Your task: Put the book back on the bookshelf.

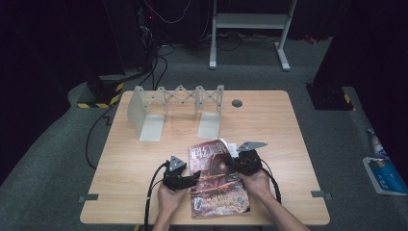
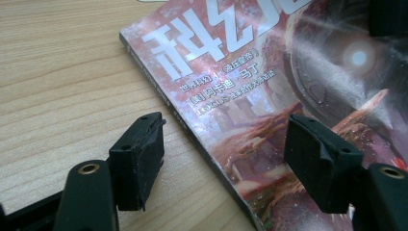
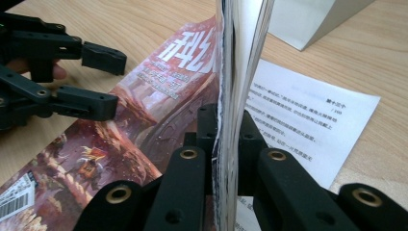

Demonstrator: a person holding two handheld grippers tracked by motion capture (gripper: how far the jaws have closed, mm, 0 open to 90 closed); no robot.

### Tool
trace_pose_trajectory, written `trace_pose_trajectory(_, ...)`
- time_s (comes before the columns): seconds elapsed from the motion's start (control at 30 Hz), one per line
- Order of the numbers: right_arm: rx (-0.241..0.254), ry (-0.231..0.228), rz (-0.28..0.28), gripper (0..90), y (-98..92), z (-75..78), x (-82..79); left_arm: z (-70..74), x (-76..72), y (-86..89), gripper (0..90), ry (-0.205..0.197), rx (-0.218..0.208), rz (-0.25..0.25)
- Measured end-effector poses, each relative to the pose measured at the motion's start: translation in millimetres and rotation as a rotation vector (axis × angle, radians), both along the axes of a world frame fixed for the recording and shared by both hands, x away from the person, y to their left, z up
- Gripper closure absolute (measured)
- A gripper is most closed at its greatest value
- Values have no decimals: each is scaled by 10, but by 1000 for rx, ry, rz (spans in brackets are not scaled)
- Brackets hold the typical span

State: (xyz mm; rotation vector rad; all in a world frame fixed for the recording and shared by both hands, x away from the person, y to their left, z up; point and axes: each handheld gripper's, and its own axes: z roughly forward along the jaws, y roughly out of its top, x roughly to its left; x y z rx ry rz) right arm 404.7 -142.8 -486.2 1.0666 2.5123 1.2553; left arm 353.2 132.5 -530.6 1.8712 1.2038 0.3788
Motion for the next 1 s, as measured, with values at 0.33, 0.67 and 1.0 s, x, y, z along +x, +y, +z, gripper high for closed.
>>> trace_pose_trajectory(0.33, 40, -37, 25, 849, -57, 77, -83, -16, 8, -18, 259, -4, -28, -25)
trace_pose_trajectory(0.67, 71, -55, 49, 850, -70, 124, -134, -26, 19, -15, 220, 7, -71, -41)
trace_pose_trajectory(1.0, 82, -84, 86, 850, -24, 163, -163, -32, 31, -10, 188, 10, -95, -58)
